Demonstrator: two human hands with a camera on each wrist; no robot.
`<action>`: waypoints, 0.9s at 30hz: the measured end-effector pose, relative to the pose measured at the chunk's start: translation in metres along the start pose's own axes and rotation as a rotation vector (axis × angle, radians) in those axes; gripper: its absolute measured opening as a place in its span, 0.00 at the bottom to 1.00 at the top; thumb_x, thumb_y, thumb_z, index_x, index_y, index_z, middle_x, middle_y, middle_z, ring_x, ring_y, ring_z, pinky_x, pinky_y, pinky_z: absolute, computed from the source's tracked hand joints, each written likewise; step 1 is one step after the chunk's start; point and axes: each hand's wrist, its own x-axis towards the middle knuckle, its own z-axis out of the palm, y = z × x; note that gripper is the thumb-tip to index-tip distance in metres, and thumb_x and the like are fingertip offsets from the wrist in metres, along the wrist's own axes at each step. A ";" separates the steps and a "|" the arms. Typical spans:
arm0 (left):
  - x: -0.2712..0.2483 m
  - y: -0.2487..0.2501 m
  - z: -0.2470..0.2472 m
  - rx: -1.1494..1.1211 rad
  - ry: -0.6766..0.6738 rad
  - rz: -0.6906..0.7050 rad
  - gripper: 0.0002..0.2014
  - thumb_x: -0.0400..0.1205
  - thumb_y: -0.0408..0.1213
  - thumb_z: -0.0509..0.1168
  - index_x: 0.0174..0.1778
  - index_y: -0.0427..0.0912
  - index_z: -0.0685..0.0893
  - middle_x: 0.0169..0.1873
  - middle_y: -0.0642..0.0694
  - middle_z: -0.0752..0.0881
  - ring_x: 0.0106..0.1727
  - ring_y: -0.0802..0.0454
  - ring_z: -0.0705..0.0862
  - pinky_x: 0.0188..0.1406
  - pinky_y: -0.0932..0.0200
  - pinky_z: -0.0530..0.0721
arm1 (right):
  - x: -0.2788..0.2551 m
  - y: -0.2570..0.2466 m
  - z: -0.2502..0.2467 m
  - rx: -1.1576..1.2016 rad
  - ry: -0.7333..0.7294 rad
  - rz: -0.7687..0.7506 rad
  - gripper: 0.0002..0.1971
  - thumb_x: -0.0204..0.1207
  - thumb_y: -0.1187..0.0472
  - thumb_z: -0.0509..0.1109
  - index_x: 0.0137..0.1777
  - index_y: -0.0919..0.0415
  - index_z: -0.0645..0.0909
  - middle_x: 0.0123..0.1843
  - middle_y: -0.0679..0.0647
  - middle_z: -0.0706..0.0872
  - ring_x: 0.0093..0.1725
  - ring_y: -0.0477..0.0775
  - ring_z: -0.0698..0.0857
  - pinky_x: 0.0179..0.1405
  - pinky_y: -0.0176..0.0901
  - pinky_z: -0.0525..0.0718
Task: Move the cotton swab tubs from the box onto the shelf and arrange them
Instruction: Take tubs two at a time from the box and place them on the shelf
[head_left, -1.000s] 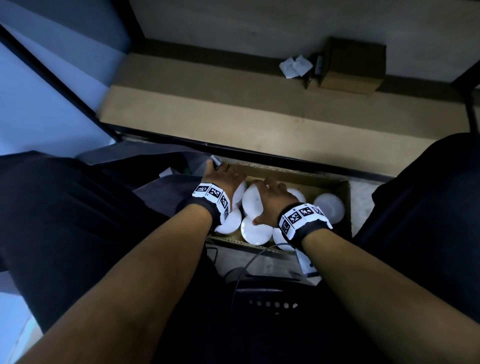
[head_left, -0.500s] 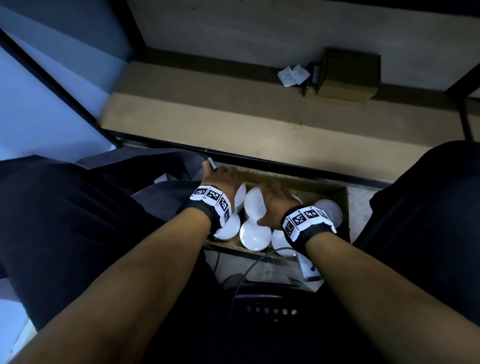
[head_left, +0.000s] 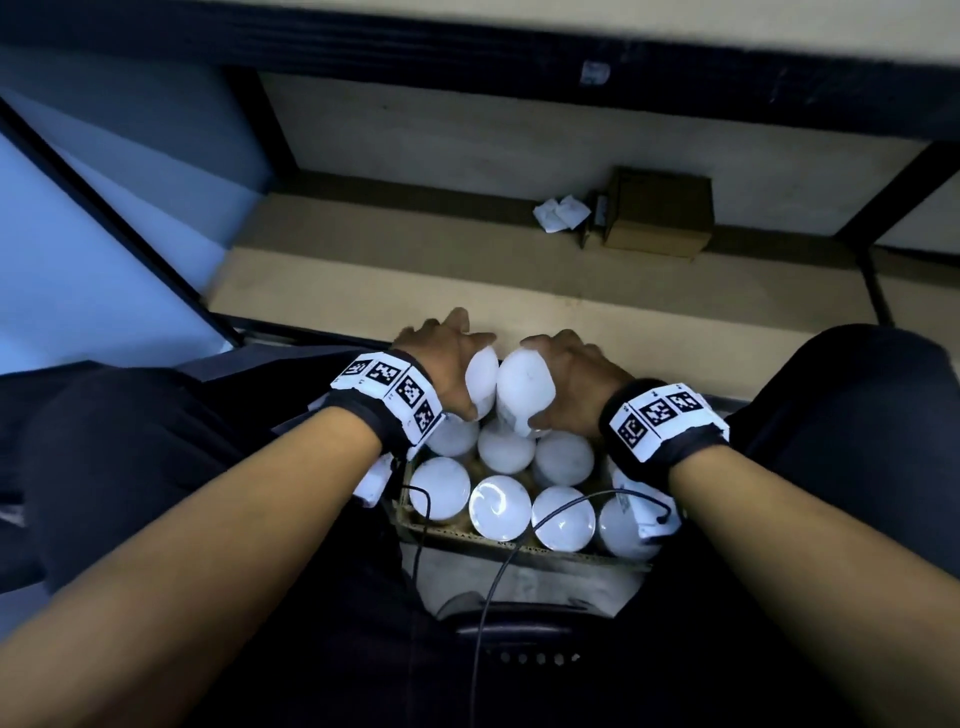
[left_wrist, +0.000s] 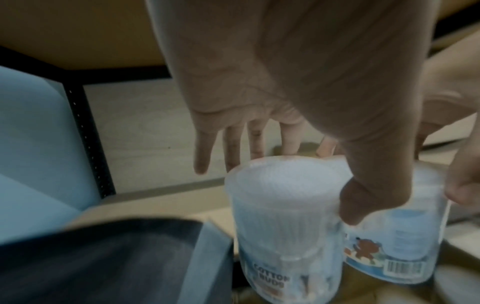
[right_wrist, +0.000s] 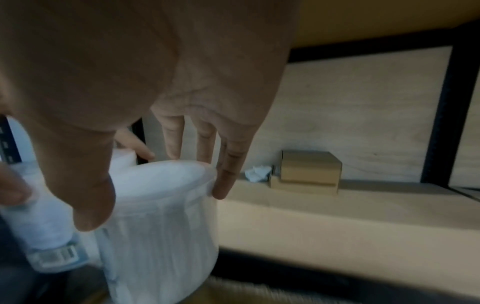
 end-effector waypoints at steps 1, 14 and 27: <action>-0.002 -0.002 -0.006 -0.029 -0.001 0.006 0.52 0.61 0.58 0.78 0.82 0.61 0.61 0.70 0.49 0.66 0.65 0.42 0.76 0.57 0.46 0.82 | -0.003 0.000 -0.008 0.010 0.017 -0.012 0.50 0.61 0.51 0.84 0.81 0.44 0.61 0.74 0.54 0.67 0.72 0.64 0.70 0.66 0.59 0.79; -0.035 -0.011 -0.129 -0.092 0.168 0.144 0.52 0.56 0.60 0.75 0.79 0.59 0.64 0.69 0.49 0.67 0.69 0.43 0.72 0.67 0.44 0.79 | -0.052 -0.016 -0.120 0.065 0.281 -0.198 0.49 0.60 0.45 0.84 0.81 0.42 0.63 0.78 0.49 0.70 0.76 0.57 0.71 0.72 0.59 0.75; -0.081 -0.007 -0.257 -0.102 0.462 0.288 0.47 0.59 0.57 0.69 0.79 0.64 0.66 0.70 0.59 0.67 0.73 0.55 0.67 0.73 0.56 0.71 | -0.118 -0.045 -0.234 0.147 0.557 -0.384 0.45 0.61 0.46 0.81 0.79 0.43 0.67 0.73 0.43 0.78 0.71 0.41 0.77 0.70 0.40 0.76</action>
